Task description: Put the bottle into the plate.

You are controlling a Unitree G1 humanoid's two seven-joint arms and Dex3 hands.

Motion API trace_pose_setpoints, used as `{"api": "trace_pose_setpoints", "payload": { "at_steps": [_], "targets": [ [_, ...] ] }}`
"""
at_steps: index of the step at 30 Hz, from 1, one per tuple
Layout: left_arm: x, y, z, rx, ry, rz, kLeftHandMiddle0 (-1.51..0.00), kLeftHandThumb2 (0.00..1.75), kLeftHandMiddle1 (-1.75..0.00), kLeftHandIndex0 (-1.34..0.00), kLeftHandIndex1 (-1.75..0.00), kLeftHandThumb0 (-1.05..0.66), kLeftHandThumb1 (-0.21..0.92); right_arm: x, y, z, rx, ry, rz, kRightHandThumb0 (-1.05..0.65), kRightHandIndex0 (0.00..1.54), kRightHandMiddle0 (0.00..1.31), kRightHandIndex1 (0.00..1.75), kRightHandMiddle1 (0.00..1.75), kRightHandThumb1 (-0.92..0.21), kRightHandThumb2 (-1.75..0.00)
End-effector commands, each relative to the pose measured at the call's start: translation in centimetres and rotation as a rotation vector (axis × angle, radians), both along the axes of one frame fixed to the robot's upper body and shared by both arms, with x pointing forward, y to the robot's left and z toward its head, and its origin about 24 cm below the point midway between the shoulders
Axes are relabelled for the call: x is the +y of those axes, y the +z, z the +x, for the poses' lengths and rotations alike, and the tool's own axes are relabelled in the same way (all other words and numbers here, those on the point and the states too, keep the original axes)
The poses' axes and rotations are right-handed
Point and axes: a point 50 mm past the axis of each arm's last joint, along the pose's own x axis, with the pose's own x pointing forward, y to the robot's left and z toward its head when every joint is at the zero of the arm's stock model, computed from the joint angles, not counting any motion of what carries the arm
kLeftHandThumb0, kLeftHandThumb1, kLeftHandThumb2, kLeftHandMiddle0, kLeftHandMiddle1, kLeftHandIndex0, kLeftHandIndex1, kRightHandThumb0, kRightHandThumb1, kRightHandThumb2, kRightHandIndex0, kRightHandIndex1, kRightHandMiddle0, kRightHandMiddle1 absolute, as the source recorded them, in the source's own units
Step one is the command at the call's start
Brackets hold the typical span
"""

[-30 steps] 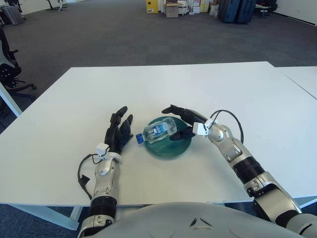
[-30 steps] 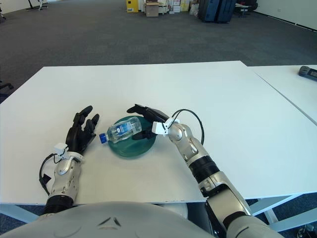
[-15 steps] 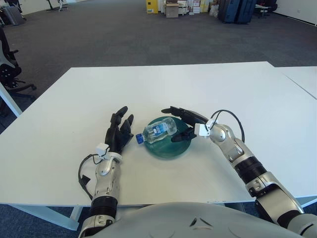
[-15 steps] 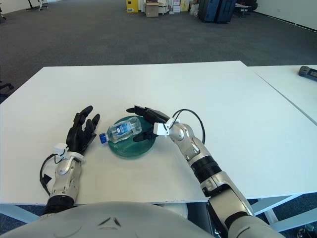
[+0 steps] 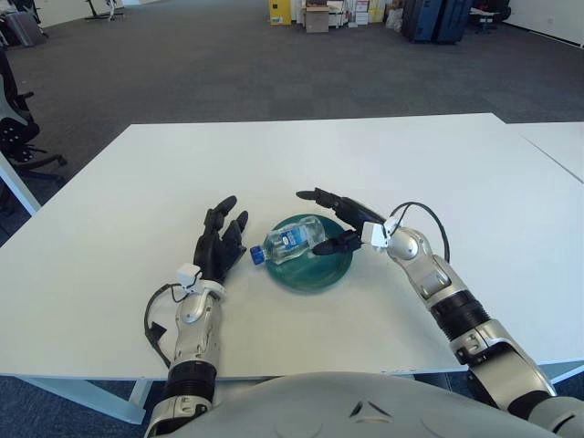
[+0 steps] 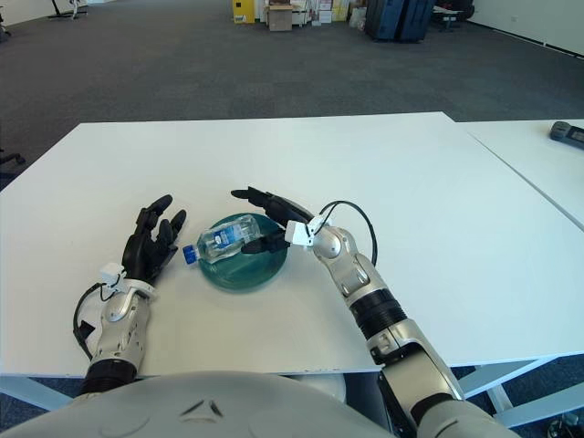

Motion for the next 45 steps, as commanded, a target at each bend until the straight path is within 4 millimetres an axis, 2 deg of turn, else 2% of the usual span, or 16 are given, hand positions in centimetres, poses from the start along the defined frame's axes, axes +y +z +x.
{"api": "trace_pose_setpoints", "payload": {
  "at_steps": [1, 5, 8, 11, 13, 19, 26, 36, 45],
  "targets": [
    [-0.3, -2.7, -2.5, 0.136, 0.017, -0.055, -0.49, 0.74, -0.01, -0.04, -0.87, -0.7, 0.92, -1.1, 0.9, 1.1, -0.006, -0.167, 0.199, -1.05, 0.0, 0.0, 0.0, 0.32, -0.92, -0.38],
    [-0.1, -2.7, -2.6, 0.135, 0.018, -0.044, -0.48, 0.76, -0.01, -0.02, -0.87, -0.71, 0.92, -3.0, 0.4, 2.2, -0.005, -0.315, 0.332, -0.98, 0.02, 0.0, 0.01, 0.34, -0.92, -0.46],
    [0.0, -2.7, -2.6, 0.135, 0.017, -0.036, -0.47, 0.76, 0.0, -0.01, -0.87, -0.72, 0.92, -5.5, -0.2, 3.1, -0.034, -0.454, 0.406, -0.9, 0.07, 0.0, 0.02, 0.4, -0.92, -0.51],
    [0.2, -2.7, -2.6, 0.138, 0.016, -0.029, -0.46, 0.77, 0.0, 0.0, -0.87, -0.73, 0.92, -7.7, -1.1, 2.9, -0.04, -0.584, 0.497, -0.82, 0.13, 0.0, 0.03, 0.48, -0.92, -0.57],
    [0.3, -2.7, -2.6, 0.139, 0.014, -0.027, -0.45, 0.77, 0.0, 0.0, -0.87, -0.73, 0.92, -8.4, -1.5, 2.7, -0.039, -0.645, 0.556, -0.77, 0.16, 0.0, 0.04, 0.53, -0.92, -0.62],
    [0.7, -2.7, -2.6, 0.142, 0.01, -0.025, -0.43, 0.78, 0.0, 0.0, -0.84, -0.73, 0.92, -9.0, -2.1, 2.2, -0.011, -0.734, 0.712, -0.67, 0.24, 0.0, 0.04, 0.63, -0.92, -0.74],
    [1.0, -2.7, -2.4, 0.14, 0.008, -0.026, -0.44, 0.78, -0.01, 0.0, -0.84, -0.72, 0.92, -10.2, -3.1, 1.7, 0.048, -0.785, 0.821, -0.66, 0.34, 0.0, 0.05, 0.76, -0.92, -0.78],
    [1.4, -2.6, -2.1, 0.132, 0.01, -0.024, -0.47, 0.78, -0.02, 0.0, -0.86, -0.71, 0.92, -10.7, -4.4, 1.6, 0.105, -0.811, 0.843, -0.67, 0.46, 0.08, 0.07, 0.86, -0.92, -0.77],
    [1.6, -2.4, -1.9, 0.119, 0.007, -0.005, -0.46, 0.79, -0.01, 0.0, -0.84, -0.71, 0.92, -11.1, -6.5, 0.9, 0.181, -0.853, 0.798, -0.71, 0.6, 0.18, 0.12, 0.91, -0.92, -0.8]
  ]
}}
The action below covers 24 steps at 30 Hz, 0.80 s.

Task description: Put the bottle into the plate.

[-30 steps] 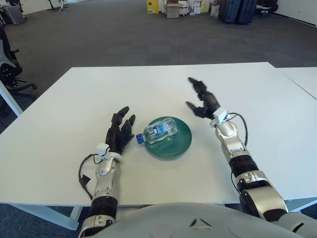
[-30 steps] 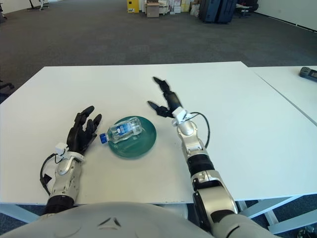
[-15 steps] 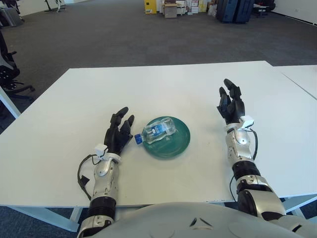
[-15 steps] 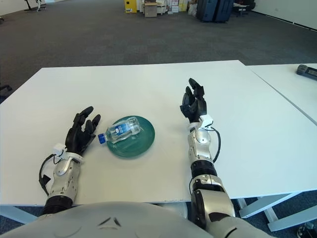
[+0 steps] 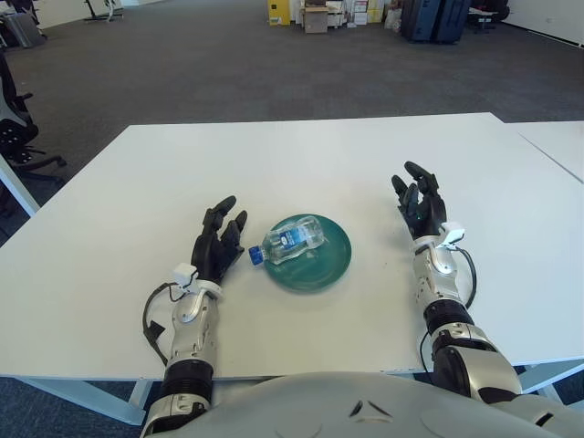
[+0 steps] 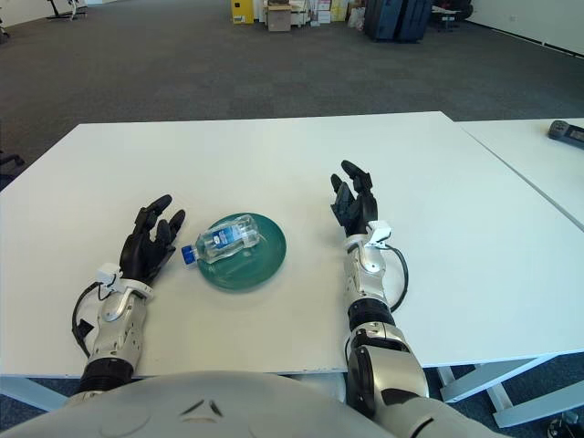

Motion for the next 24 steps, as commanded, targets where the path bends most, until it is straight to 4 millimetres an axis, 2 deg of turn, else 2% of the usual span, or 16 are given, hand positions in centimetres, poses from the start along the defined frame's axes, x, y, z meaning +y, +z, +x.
{"api": "trace_pose_setpoints", "payload": {
  "at_steps": [1, 12, 24],
  "targets": [
    [0.5, -2.3, -1.9, 0.121, 0.02, -0.016, -0.46, 0.79, -0.01, 0.0, -0.84, -0.71, 0.92, 0.1, 0.0, 0.4, 0.002, 0.011, -0.009, -0.71, 0.6, 0.19, 0.12, 0.92, -0.92, -0.8],
    [0.4, -2.1, -1.6, 0.113, 0.026, -0.012, -0.48, 0.81, -0.02, 0.0, -0.86, -0.71, 0.92, 1.1, -1.3, 0.1, 0.08, 0.034, -0.029, -0.72, 0.67, 0.23, 0.14, 0.94, -0.92, -0.82],
    [-0.1, -1.9, -1.4, 0.101, 0.02, -0.008, -0.48, 0.8, -0.01, 0.0, -0.86, -0.71, 0.92, 3.3, -2.8, -0.3, 0.201, 0.09, -0.12, -0.68, 0.59, 0.09, 0.08, 0.86, -0.92, -0.85]
  ]
}}
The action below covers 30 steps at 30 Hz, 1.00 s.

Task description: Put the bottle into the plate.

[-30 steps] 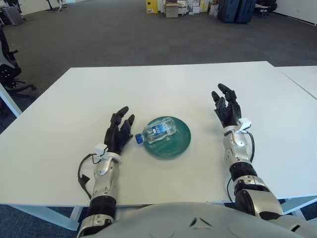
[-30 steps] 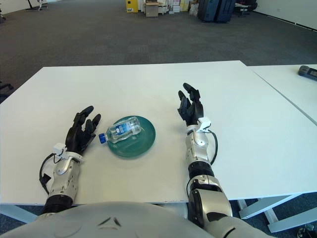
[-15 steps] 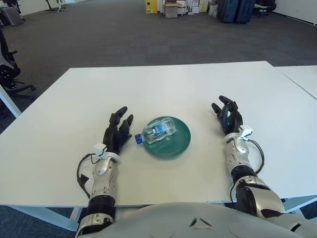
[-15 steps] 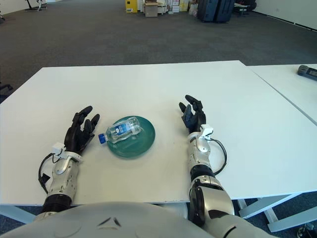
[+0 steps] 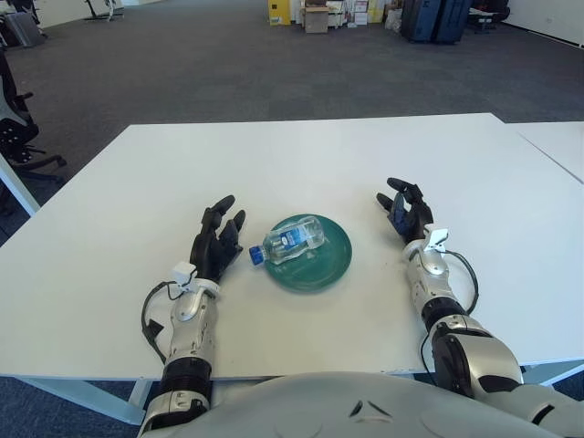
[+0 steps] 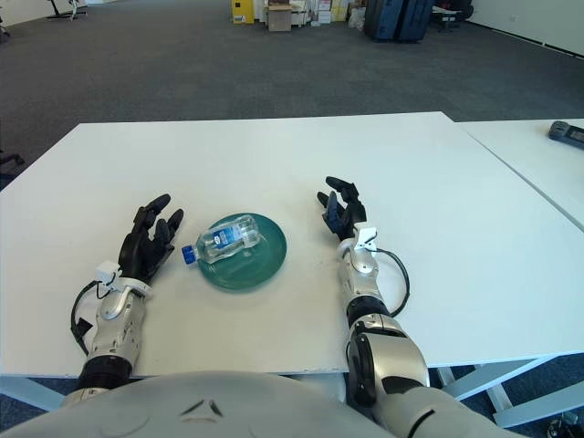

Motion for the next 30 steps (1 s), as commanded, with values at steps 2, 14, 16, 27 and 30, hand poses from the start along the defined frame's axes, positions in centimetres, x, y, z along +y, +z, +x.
{"api": "trace_pose_setpoints", "payload": {
  "at_steps": [2, 14, 16, 27, 30],
  "targets": [
    [-0.1, -1.9, -1.7, 0.102, 0.025, -0.022, -0.48, 0.8, -0.02, 0.0, -0.87, -0.7, 0.92, 1.7, -1.5, -0.9, 0.083, 0.017, -0.015, -0.66, 0.58, 0.08, 0.08, 0.86, -0.92, -0.85],
    [-0.4, -1.8, -1.6, 0.105, 0.031, -0.025, -0.48, 0.78, -0.01, 0.0, -0.87, -0.69, 0.92, 3.7, -2.5, -2.1, 0.117, 0.047, -0.155, -0.63, 0.52, 0.02, 0.04, 0.85, -0.92, -0.87],
    [-0.4, -1.7, -1.5, 0.106, 0.034, -0.024, -0.48, 0.78, -0.01, 0.0, -0.88, -0.69, 0.92, 3.9, -2.8, -2.4, 0.129, 0.057, -0.177, -0.64, 0.51, 0.01, 0.03, 0.85, -0.92, -0.88],
    [-0.4, -1.6, -1.4, 0.111, 0.042, -0.02, -0.48, 0.77, -0.01, 0.0, -0.88, -0.69, 0.92, 4.5, -3.0, -2.5, 0.138, 0.089, -0.239, -0.65, 0.41, 0.0, 0.0, 0.76, -0.92, -0.84],
    [-0.5, -1.6, -1.4, 0.11, 0.041, -0.017, -0.48, 0.78, -0.01, 0.0, -0.87, -0.69, 0.92, 4.6, -3.0, -2.5, 0.137, 0.089, -0.234, -0.65, 0.41, 0.0, 0.0, 0.74, -0.92, -0.84]
  ]
}}
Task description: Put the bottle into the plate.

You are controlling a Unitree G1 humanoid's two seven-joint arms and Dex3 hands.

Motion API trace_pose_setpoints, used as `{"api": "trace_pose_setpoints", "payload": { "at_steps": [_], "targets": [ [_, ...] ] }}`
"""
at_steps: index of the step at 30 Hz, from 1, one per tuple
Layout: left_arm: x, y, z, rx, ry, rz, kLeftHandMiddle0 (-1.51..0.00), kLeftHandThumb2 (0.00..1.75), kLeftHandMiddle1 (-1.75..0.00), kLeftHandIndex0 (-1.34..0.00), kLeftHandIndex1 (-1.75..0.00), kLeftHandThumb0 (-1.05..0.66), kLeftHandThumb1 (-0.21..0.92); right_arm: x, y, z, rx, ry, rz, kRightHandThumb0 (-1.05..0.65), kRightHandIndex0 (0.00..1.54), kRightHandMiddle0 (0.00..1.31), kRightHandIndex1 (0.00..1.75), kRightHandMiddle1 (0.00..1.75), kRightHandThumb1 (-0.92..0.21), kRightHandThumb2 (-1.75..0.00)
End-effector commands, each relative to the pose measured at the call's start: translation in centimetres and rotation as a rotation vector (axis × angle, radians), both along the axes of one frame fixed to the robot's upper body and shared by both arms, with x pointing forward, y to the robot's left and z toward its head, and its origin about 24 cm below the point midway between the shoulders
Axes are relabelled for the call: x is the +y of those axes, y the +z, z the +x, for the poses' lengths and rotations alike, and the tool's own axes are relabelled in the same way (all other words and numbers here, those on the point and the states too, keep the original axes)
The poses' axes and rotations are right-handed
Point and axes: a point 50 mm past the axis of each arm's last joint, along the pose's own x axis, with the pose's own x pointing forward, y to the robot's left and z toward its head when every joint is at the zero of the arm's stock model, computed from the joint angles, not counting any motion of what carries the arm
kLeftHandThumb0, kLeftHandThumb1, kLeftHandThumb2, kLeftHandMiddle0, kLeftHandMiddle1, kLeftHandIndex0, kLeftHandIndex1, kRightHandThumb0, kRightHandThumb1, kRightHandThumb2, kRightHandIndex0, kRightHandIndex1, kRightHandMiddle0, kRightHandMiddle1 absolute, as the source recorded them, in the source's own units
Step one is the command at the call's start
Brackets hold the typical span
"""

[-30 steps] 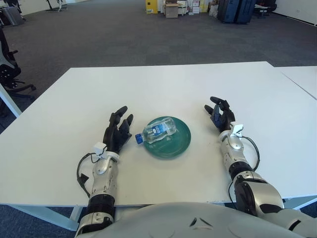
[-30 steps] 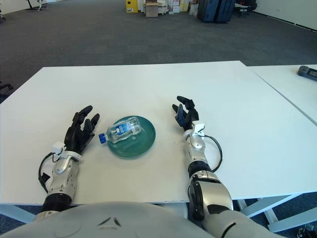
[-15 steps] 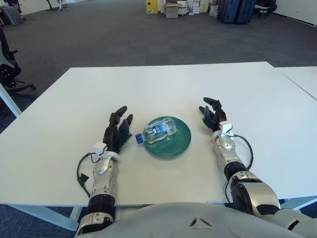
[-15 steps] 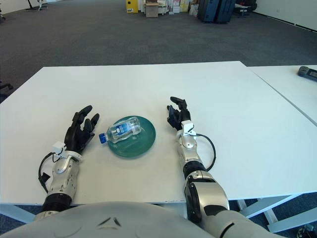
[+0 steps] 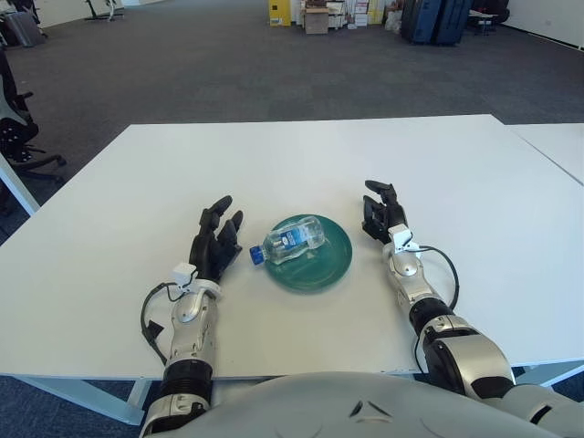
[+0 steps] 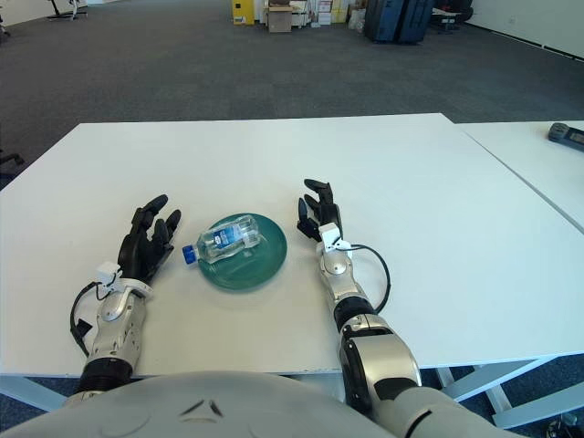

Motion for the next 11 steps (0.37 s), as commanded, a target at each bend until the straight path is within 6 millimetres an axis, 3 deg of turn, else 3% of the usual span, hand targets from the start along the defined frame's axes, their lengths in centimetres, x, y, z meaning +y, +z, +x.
{"api": "trace_pose_setpoints", "payload": {
  "at_steps": [1, 11],
  "targets": [
    [-0.18, -1.69, -1.24, 0.1, 0.005, -0.014, -0.48, 0.78, -0.01, 0.0, -0.87, -0.69, 0.92, 0.64, -2.56, -2.03, 0.138, 0.004, 0.004, -0.65, 0.4, 0.0, 0.0, 0.74, -0.92, -0.84],
    [-0.1, -1.74, -0.62, 0.108, 0.004, 0.006, -0.47, 0.78, 0.0, 0.0, -0.86, -0.7, 0.92, 0.69, -2.7, -1.99, 0.157, -0.024, 0.048, -0.64, 0.4, 0.0, 0.0, 0.74, -0.92, -0.85]
  ]
}}
